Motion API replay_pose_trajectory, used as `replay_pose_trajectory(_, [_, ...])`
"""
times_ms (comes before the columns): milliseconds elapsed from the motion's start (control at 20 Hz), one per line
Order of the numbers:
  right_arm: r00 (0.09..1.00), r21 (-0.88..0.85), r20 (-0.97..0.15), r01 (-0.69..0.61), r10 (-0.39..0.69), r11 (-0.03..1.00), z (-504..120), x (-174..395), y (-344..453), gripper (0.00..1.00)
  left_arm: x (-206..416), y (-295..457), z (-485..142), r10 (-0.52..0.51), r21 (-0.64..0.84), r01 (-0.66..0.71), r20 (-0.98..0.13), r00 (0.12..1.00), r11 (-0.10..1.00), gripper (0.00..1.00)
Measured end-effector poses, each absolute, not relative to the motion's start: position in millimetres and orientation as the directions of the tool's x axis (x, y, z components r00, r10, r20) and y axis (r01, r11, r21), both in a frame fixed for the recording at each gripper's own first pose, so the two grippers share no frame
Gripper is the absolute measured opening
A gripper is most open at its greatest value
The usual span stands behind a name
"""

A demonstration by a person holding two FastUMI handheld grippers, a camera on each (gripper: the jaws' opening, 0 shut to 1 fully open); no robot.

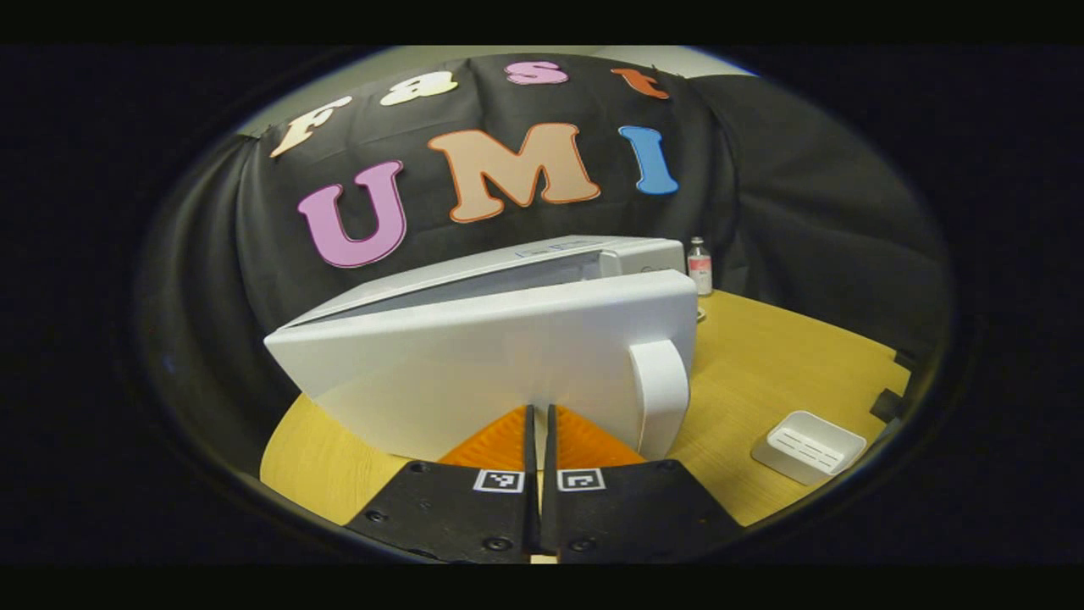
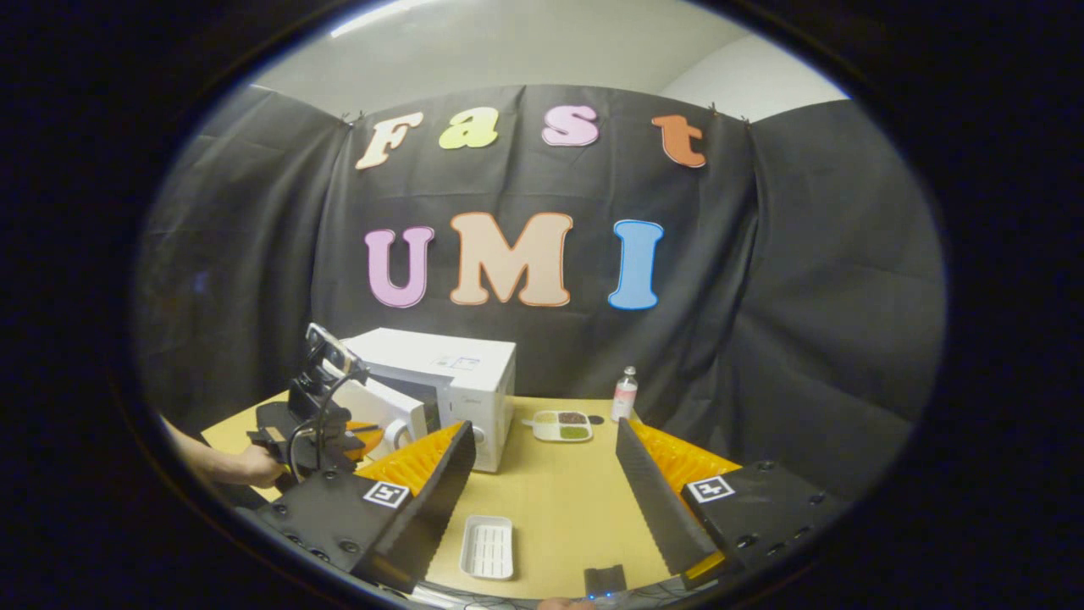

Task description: Open the microwave oven with the left hand, put the food in, and close the microwave oven.

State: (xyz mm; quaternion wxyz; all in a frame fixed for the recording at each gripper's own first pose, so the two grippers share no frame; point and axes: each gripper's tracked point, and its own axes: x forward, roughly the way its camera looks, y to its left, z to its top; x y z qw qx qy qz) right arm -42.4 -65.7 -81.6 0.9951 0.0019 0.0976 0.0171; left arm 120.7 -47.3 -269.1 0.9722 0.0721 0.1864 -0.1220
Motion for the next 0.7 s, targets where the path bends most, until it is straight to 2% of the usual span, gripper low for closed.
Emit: replay_pose_trajectory(700, [0.984, 0.048, -0.180, 0.027, -0.018, 0.999, -72, -52, -92, 0.96, 169, -46, -265, -0.143, 0.072, 0.185, -0.387, 0.911, 0.980, 0.00])
